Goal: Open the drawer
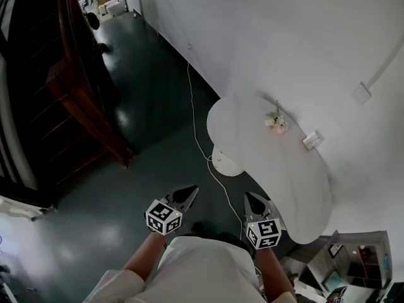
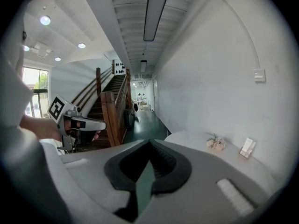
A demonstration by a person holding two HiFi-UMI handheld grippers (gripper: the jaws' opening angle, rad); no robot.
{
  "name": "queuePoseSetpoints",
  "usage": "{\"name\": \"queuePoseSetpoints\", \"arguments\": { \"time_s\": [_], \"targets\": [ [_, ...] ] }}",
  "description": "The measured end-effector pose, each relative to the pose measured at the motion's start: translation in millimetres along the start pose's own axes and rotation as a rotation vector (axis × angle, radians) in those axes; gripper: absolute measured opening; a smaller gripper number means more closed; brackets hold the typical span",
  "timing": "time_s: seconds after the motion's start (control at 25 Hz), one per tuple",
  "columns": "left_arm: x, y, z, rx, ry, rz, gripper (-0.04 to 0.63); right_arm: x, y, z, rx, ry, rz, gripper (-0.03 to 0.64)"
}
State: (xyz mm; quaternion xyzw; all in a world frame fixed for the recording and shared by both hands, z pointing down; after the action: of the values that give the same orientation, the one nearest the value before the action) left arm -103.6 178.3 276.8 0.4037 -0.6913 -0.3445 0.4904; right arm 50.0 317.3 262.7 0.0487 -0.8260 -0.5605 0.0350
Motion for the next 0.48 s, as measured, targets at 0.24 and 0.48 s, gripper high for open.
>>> {"name": "queuePoseSetpoints", "arguments": {
  "time_s": [0.24, 0.48],
  "targets": [
    [13, 4, -8, 0.013, 0.009, 0.027, 0.006, -2, 1, -15, 0.024, 0.001, -0.004, 0.011],
    [22, 10, -26, 0.025, -0.005, 0.054, 0.006, -11, 5, -29, 0.048, -0.024, -0.014, 0.011]
  ]
}}
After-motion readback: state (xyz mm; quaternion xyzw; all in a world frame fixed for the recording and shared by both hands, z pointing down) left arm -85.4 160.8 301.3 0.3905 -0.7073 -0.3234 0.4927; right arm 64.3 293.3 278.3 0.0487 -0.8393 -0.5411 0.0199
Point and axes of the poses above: the fingertips, and each gripper's own axes: z backward along the fingers, x to its left, y out of its underside, the point moved 3 cm from there along z, backward along the fingers, and after that the axes turned 6 degrees about z, right-handed, at the moved point
